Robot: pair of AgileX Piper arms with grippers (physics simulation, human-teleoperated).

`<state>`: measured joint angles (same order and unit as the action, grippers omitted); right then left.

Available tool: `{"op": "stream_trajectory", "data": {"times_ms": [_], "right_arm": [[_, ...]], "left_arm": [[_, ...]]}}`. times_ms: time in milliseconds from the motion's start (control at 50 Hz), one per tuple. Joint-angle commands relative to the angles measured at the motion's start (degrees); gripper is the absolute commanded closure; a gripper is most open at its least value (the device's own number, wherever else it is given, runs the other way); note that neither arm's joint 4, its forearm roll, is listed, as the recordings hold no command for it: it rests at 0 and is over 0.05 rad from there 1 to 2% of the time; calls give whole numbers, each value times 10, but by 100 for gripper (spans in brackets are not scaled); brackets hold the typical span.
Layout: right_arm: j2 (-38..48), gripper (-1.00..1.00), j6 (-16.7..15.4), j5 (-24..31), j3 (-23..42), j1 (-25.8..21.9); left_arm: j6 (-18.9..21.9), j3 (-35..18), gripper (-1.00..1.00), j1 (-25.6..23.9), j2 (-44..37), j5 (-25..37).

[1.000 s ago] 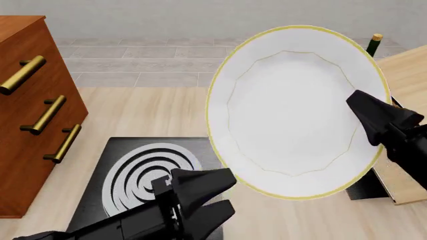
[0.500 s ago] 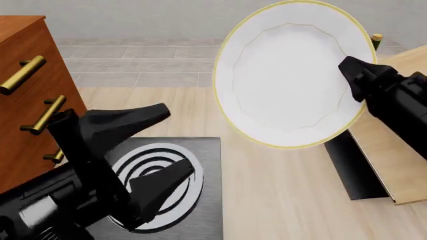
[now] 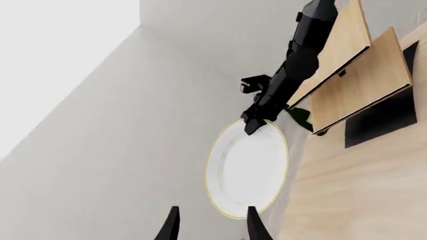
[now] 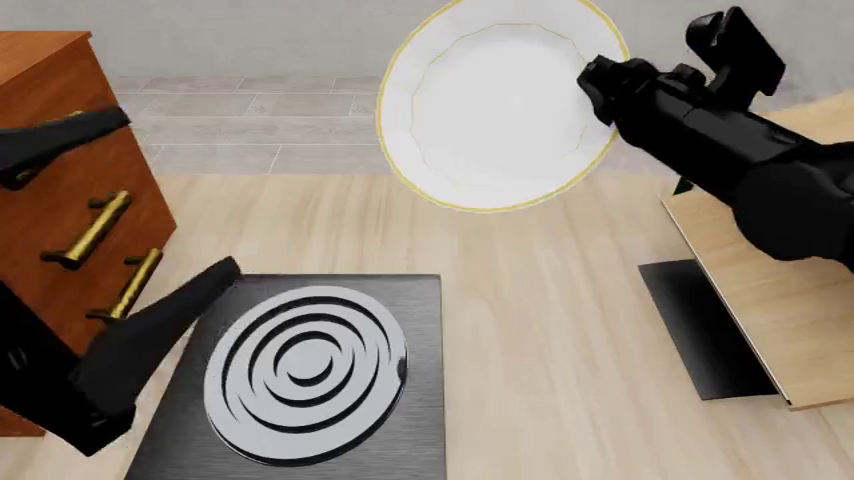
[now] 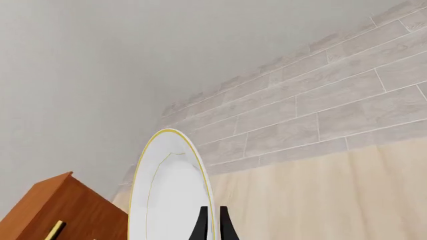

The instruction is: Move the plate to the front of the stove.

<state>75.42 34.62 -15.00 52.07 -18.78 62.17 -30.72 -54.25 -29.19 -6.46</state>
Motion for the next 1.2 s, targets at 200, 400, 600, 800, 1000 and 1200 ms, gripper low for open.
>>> {"op": "stream_trajectory", "data": {"times_ms": [200, 400, 600, 800, 1000, 1200], "right_arm": [[209, 100, 44, 22, 180, -31], [266, 100, 53, 35, 234, -41], [316, 100, 64, 34, 262, -60], [354, 100, 78, 24, 279, -69], [377, 100, 88, 8, 280, -79], [412, 100, 101, -8, 289, -84]], "left_arm": [[-108, -66, -100, 33, 74, 121], [-111, -72, -100, 45, 94, 139], [-116, -78, -100, 57, 104, 150], [-120, -79, -100, 64, 107, 153], [-120, -79, -100, 70, 113, 155], [-123, -81, -100, 74, 120, 163]]}}
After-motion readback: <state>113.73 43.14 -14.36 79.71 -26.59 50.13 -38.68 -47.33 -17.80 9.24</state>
